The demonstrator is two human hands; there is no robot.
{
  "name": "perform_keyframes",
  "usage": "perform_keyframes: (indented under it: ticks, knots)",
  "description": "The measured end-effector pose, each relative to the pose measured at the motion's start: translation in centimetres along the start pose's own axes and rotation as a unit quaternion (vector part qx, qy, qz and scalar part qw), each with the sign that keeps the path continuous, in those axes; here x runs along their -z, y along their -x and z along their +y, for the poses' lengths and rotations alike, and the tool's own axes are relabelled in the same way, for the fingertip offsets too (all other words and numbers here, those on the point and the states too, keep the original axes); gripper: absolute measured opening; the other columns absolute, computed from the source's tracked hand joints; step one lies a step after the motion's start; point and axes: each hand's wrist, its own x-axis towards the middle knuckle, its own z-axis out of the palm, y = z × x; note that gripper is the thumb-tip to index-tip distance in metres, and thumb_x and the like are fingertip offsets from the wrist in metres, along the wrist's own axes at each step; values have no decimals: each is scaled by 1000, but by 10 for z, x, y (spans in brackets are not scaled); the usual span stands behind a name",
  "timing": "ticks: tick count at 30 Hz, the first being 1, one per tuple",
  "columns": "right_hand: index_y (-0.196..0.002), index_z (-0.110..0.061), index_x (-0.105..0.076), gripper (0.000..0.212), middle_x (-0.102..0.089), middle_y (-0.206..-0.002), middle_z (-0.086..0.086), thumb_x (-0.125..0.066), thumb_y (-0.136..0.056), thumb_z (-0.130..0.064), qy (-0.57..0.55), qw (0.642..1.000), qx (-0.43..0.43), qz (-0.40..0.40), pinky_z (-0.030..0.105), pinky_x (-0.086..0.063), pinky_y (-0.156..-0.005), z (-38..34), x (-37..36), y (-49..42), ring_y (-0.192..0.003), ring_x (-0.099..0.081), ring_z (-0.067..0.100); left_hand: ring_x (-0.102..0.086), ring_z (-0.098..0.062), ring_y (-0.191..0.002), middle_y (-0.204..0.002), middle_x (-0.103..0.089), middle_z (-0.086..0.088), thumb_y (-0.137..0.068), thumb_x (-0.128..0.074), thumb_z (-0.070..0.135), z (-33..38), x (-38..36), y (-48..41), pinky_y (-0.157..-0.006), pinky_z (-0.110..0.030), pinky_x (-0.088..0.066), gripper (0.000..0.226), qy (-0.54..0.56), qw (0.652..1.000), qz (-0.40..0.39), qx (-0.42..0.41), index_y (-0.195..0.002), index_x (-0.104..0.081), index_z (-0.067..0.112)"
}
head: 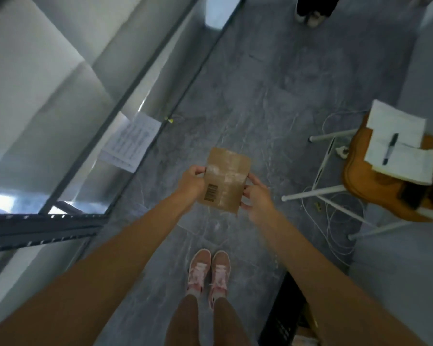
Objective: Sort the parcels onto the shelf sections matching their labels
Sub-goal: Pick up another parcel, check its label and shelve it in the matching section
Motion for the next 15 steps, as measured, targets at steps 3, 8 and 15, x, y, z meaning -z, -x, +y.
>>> perform_keyframes:
  ticks: [3, 8, 15]
  knots:
    - [-140, -25, -43, 58, -58, -130, 8, -32, -93, 8, 3, 999, 31, -24, 31, -45, -69, -40, -3, 46, -90, -56, 16, -58, -29, -99, -122, -58, -14, -87, -44, -11, 50, 19, 34, -77, -39, -49, 32, 36, 999, -6, -40, -111, -56, 7]
    - [-136, -23, -46, 60, -58, -115, 1, -30, -90, 10, 35, 990, 117, -69, 28, -43, -61, -120, -6, 134, -87, -55, 13, -60, -34, -100, -122, -61, -18, -87, -37, -15, 140, 43, 99, -70, -33, -44, 36, 52, 991, -7, -119, -107, -61, 3]
    - [-112, -20, -54, 42, -59, -85, -3, -33, -92, 10, 54, 943, 306, -121, 19, -38, -59, -215, 3, 282, -74, -54, 8, -59, -22, -90, -104, -65, -3, -94, -39, -3, 262, 73, 210, -80, -37, -45, 34, 84, 969, -10, -232, -101, -63, 20]
